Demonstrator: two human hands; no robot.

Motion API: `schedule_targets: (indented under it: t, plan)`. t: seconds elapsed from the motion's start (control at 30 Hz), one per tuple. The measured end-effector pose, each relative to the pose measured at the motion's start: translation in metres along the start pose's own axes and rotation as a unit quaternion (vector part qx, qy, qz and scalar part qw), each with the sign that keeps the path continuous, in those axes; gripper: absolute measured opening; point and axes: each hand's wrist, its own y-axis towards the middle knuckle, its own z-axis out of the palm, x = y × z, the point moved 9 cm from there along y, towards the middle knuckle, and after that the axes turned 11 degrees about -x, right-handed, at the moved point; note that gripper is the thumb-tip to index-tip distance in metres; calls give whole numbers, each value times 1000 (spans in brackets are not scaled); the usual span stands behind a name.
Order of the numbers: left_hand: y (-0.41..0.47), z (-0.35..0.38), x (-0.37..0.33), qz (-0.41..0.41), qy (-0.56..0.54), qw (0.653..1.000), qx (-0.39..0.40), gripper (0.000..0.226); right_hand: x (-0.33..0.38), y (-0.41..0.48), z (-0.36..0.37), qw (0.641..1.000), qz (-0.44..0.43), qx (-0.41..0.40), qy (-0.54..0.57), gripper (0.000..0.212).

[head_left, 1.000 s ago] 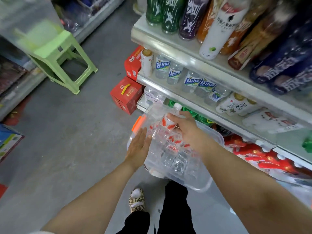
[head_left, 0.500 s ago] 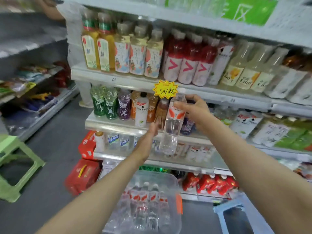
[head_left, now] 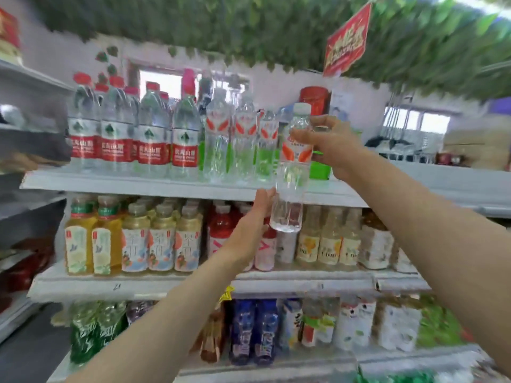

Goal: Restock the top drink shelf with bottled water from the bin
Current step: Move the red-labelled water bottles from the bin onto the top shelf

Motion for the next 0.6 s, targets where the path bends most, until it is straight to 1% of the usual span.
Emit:
schedule_targets:
  t: [0.07,0.1,0.13,0.2,0.23,0.33,0.43,0.53,0.6]
  plan:
    - [18,12,-20,44,0,999,5,53,16,25,-4,1000,-23,-3,4,57]
    - [27,16,-26,55,5,998,3,47,22,36,-5,999,-34,-1,4,54]
    - [36,19,-30,58,10,998,-5,52,26,47,-5,999,-44,2,5,50]
    - [59,21,-28,56,31,998,-30,76,28,67,-3,998,-57,7,11,45]
    - [70,21,-24,51,46,997,-41,82,26,76,-1,998,-58,12,16,45]
    - [97,16,-14,47,83,993,-66,85,13,101,15,997,-56,41,39,44]
    - [122,9,-8,41,97,991,-86,88,-3,124,32,996,-50,60,44,46]
    - [143,2,4,11,113,987,-113,92,-23,145,46,995,-34,78,52,46]
    - [152,0,10,8,123,985,-121,93,-36,157,54,994,-20,85,60,50]
